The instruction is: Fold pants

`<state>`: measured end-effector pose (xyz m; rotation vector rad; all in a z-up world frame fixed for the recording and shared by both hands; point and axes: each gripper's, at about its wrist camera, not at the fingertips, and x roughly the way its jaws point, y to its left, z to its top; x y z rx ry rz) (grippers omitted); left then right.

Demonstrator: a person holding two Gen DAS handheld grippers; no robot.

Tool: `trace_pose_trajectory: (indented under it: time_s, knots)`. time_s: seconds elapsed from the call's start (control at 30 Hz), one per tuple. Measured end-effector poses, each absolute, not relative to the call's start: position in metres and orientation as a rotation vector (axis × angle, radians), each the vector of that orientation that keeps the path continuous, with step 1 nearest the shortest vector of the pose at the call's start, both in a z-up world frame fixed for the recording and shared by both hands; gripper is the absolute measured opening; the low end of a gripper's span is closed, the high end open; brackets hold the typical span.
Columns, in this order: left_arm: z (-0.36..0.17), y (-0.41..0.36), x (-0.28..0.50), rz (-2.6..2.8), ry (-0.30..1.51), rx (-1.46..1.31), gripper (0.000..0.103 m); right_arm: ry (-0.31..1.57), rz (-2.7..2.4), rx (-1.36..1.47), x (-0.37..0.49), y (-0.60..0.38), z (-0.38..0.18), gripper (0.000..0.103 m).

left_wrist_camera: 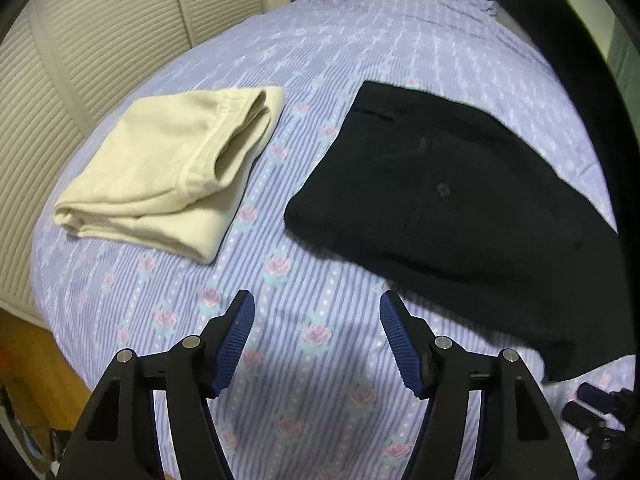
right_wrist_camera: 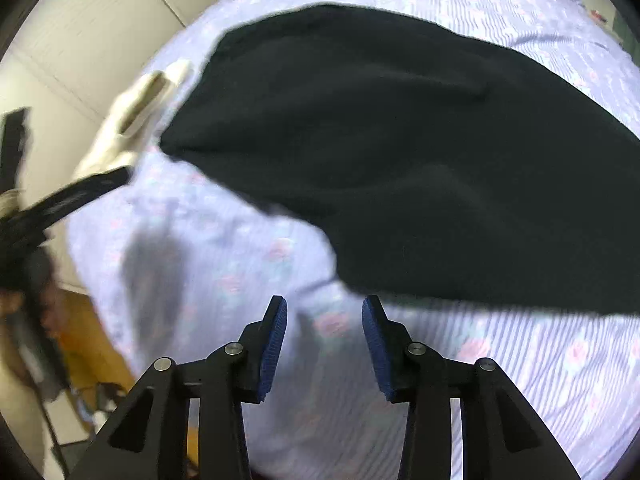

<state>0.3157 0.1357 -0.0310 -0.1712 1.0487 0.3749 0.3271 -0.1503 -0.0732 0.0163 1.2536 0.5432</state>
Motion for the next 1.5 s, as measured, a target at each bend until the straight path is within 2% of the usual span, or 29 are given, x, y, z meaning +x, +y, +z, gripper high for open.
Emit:
trace_pose_trajectory:
  time_s: [0.1,0.13,0.27,0.63,1.13,1.3,1.37,1.5]
  knots:
    - [-0.022,0.136,0.325,0.33,1.035,-0.136,0.066,1.153,0.498,0.011,0.333,-0.152,-0.047,0.055]
    - [-0.019,0.136,0.33,0.31,1.025,-0.125,0.067,1.117,0.49,0.007,0.338,-0.152,-0.041,0.056]
    - [-0.014,0.146,0.351,0.222,0.992,-0.114,0.069,1.021,0.453,-0.048,0.37,-0.138,-0.032,0.056]
    - [-0.004,0.195,0.439,0.06,0.993,-0.056,0.07,0.935,0.332,-0.017,0.449,-0.078,-0.015,0.056]
    - [-0.075,0.219,0.562,-0.22,1.158,-0.221,0.068,1.007,0.225,0.051,0.537,-0.036,-0.066,0.056]
    - [-0.09,0.226,0.579,-0.31,1.192,-0.293,0.069,1.039,0.2,0.084,0.554,-0.035,-0.08,0.056]
    - [-0.096,0.227,0.589,-0.342,1.203,-0.3,0.07,1.045,0.193,0.084,0.558,-0.034,-0.086,0.056]
    - [-0.103,0.239,0.596,-0.4,1.213,-0.405,0.08,1.061,0.18,0.098,0.564,-0.035,-0.095,0.056]
